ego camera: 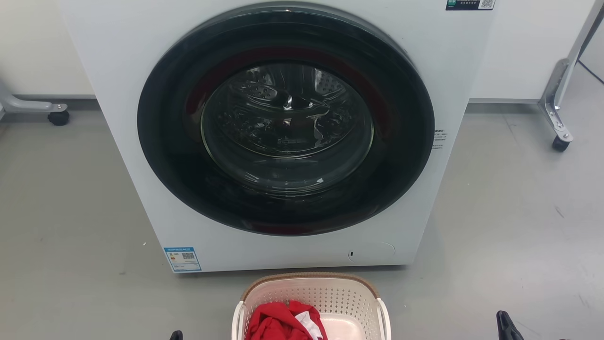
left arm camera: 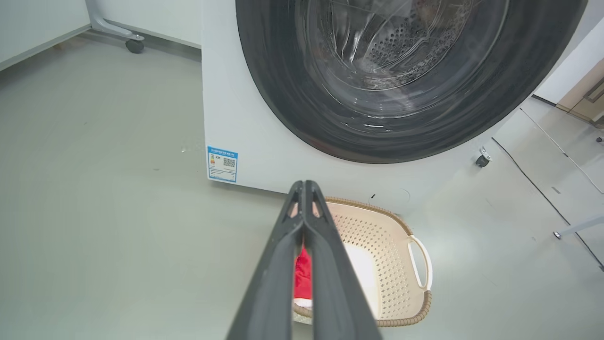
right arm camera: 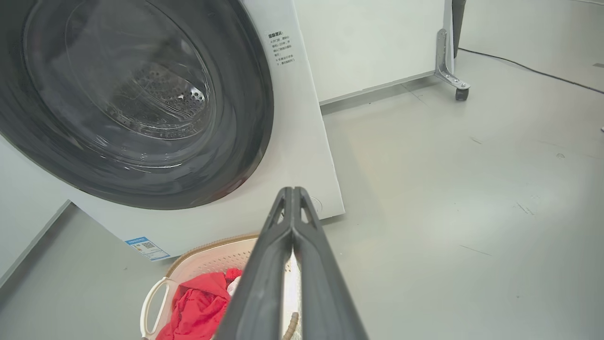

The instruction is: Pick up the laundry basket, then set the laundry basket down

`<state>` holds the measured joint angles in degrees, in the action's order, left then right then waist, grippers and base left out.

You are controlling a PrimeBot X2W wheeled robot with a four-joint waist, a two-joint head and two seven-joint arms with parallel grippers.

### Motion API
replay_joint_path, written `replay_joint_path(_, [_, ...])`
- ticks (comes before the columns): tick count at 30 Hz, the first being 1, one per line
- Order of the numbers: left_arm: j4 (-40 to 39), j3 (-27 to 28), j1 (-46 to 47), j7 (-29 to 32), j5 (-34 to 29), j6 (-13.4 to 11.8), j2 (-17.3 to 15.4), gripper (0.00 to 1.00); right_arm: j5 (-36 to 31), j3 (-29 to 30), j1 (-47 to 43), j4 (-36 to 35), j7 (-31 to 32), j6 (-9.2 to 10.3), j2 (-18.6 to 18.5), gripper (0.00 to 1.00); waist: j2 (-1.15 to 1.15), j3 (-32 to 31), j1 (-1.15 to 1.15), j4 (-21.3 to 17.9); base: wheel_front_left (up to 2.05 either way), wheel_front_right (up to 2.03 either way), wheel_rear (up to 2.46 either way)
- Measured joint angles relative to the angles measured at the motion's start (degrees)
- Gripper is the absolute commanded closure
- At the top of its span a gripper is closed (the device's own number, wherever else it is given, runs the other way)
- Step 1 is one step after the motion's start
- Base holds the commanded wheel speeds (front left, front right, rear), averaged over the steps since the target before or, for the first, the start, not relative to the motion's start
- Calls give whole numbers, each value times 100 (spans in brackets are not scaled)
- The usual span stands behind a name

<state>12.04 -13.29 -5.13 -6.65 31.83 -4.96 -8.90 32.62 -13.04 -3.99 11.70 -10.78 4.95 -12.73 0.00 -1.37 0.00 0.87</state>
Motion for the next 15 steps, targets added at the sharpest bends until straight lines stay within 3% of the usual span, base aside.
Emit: replay_joint_path(15, [70,324,146,246,1017,200,116,100,1007,357,121,104,320,-193,172,100,0,24,0,-15,0,0,0])
